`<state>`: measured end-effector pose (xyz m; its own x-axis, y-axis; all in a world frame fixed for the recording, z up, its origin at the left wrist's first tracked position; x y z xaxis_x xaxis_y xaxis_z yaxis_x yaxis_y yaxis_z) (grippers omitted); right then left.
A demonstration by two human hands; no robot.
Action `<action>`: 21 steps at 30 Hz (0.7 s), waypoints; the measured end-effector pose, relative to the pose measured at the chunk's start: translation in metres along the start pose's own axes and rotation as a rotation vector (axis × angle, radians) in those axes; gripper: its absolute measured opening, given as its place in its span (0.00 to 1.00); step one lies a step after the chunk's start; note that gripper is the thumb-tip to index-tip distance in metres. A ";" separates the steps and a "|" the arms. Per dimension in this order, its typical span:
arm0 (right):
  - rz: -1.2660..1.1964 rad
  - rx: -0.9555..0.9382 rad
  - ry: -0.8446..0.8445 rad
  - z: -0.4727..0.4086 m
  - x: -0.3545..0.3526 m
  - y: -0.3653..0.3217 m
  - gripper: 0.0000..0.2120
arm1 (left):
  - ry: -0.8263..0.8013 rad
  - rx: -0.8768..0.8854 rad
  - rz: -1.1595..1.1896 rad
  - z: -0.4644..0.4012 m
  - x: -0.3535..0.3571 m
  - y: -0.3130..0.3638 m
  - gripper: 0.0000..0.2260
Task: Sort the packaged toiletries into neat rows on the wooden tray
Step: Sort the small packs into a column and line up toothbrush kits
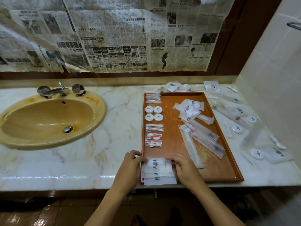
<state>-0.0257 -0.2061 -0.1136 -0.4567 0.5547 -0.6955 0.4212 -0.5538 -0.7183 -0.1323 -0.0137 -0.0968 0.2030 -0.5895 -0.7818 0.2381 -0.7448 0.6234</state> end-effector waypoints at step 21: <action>-0.305 0.170 0.129 -0.014 -0.025 -0.002 0.20 | 0.081 0.028 0.060 -0.042 -0.008 0.013 0.13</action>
<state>-0.0038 -0.2105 -0.0950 -0.4343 0.7777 -0.4546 0.1402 -0.4401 -0.8869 -0.0914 -0.0056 -0.0823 0.2925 -0.6072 -0.7388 0.1963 -0.7180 0.6678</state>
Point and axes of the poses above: each hand's wrist, its own z-axis away from the middle knuckle, its own x-axis out of the palm, y = z × x, the point moved 5 cm from there along -z, towards the middle knuckle, and after that the axes turned 3 degrees about z, right-handed, at the moved point
